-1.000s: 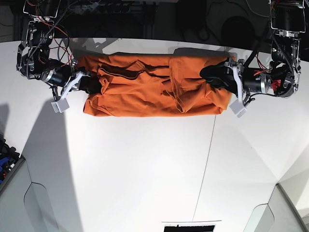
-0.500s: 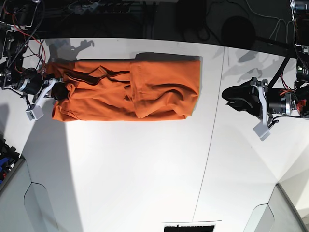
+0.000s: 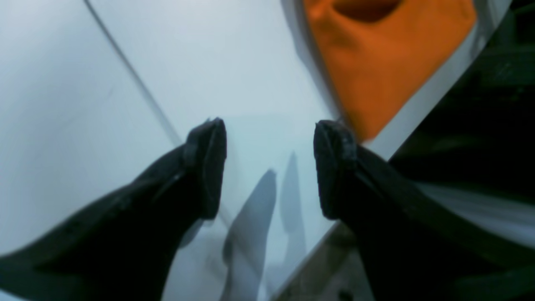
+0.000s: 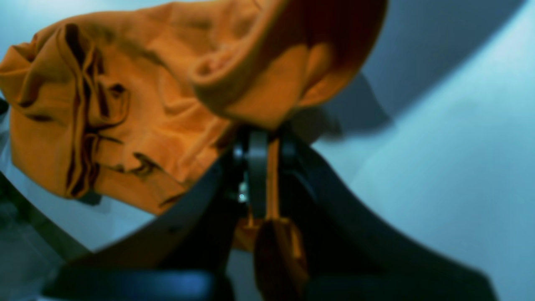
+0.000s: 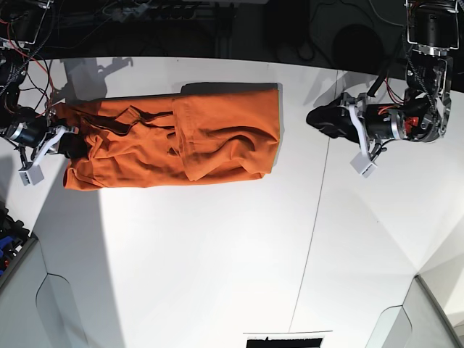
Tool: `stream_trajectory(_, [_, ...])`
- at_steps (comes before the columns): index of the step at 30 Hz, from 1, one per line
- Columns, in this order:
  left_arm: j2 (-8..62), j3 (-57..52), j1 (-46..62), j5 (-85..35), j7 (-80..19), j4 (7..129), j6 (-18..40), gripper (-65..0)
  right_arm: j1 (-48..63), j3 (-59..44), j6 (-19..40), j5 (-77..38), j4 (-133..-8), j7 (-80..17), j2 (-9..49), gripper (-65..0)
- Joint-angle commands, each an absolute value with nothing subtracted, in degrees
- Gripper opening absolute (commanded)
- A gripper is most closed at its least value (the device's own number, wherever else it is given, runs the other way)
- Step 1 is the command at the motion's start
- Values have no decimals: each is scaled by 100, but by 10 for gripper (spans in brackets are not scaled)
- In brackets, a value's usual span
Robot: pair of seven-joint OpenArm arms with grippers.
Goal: Layout the t-shirt on the table in an organized manner, then fold the t-shirt properly
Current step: 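Release the left gripper and move it back to the folded end, then grasp the shirt with both grippers and fold it over again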
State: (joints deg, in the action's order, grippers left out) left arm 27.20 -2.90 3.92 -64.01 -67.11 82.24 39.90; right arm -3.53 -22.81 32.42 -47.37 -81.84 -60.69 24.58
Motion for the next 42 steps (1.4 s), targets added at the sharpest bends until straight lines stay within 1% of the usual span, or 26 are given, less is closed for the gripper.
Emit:
stream_trajectory(1, [2689, -252, 333, -6257, -6700, 8230, 4000, -292, -445, -2318, 3282, -4869, -8272, -5981, 2536, -650])
stream_trajectory(2, [2611, -233, 331, -6171, -6678, 8215, 4000, -299, -445, -2318, 3282, -4882, -8274, -5981, 2534, -650])
stream_trajectory(3, [2541, -220, 331, -6136, -6678, 8211, 4000, -325, -440, -2318, 3282, -4912, -8281, -5983, 2534, -650])
stream_trajectory(7, [2388, -215, 333, -6025, -6678, 8211, 4000, -526, -440, -2318, 3284, -4993, -8442, -6038, 2506, -650])
stream_trajectory(9, [2349, -215, 333, -6018, -6659, 8211, 4000, -592, -440, -2318, 3284, -4993, -8646, -6088, 2462, -650])
stream_trajectory(10, [2327, -215, 333, -6010, -6659, 8211, 4000, -611, -440, -2318, 3284, -4998, -8766, -6130, 2429, -650])
stream_trajectory(13, [2220, -191, 336, -5872, -6661, 8204, 4000, -618, -440, -2318, 3284, -5061, -9131, -6222, 2270, -650])
stream_trajectory(15, [2196, -45, 336, -5817, -6659, 8152, 4000, -618, -440, -2316, 3284, -5063, -9338, -6217, 2064, -650])
stream_trajectory(19, [2187, 445, 333, -5749, -6659, 8012, 4000, -618, -438, -2311, 3284, -5063, -9721, -6193, 1487, -650])
stream_trajectory(23, [2139, 528, 325, -5712, -6624, 8007, 4000, -618, -438, -2276, 3284, -5063, -10018, -6184, 851, -650])
stream_trajectory(29, [2091, 528, 316, -5629, -6617, 8005, 4000, -618, -434, -1662, 3308, -5057, -10068, -6130, 139, -650])
stream_trajectory(35, [2067, 528, 287, -5627, -6617, 8007, 4000, -618, -423, -674, 3304, -4685, -10066, -6012, -259, -650])
stream_trajectory(38, [2067, 528, 287, -5627, -6617, 8007, 4000, -618, -423, -228, 3301, -4342, -10066, -6018, -287, -650])
stream_trajectory(41, [2067, 528, 274, -5627, -6615, 8005, 4000, -618, -423, 152, 3299, -4263, -10066, -6141, -287, -650])
stream_trajectory(42, [2067, 528, 272, -5627, -6615, 8005, 4000, -618, -423, 268, 3299, -4263, -10066, -6184, -287, -627])
